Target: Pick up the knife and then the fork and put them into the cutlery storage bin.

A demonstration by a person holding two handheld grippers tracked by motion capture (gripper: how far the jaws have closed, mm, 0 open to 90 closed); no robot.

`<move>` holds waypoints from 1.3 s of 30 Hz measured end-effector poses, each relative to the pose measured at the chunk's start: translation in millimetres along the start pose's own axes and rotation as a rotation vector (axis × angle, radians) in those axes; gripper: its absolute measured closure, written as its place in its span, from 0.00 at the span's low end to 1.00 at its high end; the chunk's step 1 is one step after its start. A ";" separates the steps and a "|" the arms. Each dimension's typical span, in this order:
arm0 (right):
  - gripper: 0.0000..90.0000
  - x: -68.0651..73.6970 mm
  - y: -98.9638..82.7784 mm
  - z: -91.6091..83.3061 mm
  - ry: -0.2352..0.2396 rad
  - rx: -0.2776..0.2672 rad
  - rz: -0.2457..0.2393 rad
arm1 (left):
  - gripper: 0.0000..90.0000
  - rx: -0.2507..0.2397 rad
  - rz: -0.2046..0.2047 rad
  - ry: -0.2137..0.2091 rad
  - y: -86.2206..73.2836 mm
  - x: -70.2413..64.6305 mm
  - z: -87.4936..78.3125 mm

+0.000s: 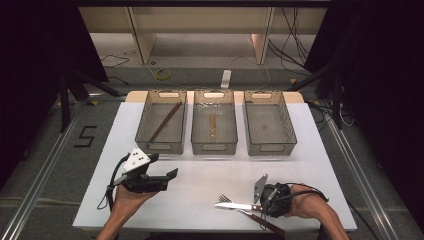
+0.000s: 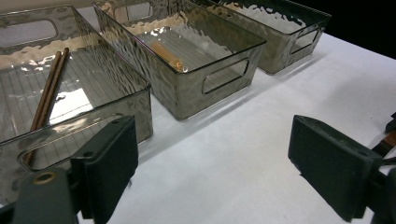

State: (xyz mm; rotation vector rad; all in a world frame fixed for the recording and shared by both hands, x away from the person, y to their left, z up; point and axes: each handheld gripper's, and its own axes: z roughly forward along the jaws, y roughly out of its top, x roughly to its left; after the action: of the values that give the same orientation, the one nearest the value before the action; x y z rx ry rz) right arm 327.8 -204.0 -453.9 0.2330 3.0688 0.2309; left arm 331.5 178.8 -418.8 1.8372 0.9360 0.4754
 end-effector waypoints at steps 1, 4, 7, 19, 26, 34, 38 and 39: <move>0.85 -0.5 0.2 -0.2 0.004 -0.006 -0.005 | 0.17 0.000 -0.001 0.001 0.0 0.0 -0.1; 0.85 -0.8 0.1 -0.7 -0.002 -0.025 -0.012 | 0.17 0.000 -0.002 0.000 -0.1 0.0 -0.2; 0.85 -1.0 0.0 -2.8 -0.008 -0.032 0.001 | 0.18 -0.002 -0.002 0.000 -0.2 -0.2 -0.2; 0.85 -10.1 -9.6 -17.9 -0.057 -0.174 0.086 | 0.17 -0.006 -0.002 0.003 0.0 0.6 -1.0; 0.85 -20.4 -15.8 -23.0 -0.076 -0.256 0.200 | 0.17 -0.010 -0.003 0.005 0.0 0.4 -1.6; 0.85 -32.9 -21.7 -28.9 -0.105 -0.328 0.343 | 0.17 -0.012 -0.004 0.005 0.0 0.4 -1.7; 0.85 -38.3 -24.3 -32.5 -0.113 -0.374 0.386 | 0.17 -0.012 -0.005 0.006 -0.1 0.5 -1.7; 0.85 -40.3 -24.9 -33.8 -0.119 -0.390 0.399 | 0.17 -0.012 -0.004 0.006 -0.2 0.5 -1.7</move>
State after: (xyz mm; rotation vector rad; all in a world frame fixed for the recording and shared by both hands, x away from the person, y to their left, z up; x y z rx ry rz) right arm 361.8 -239.4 -422.5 0.7964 2.7525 0.7879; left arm 330.6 180.2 -418.3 1.8233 0.9393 0.4835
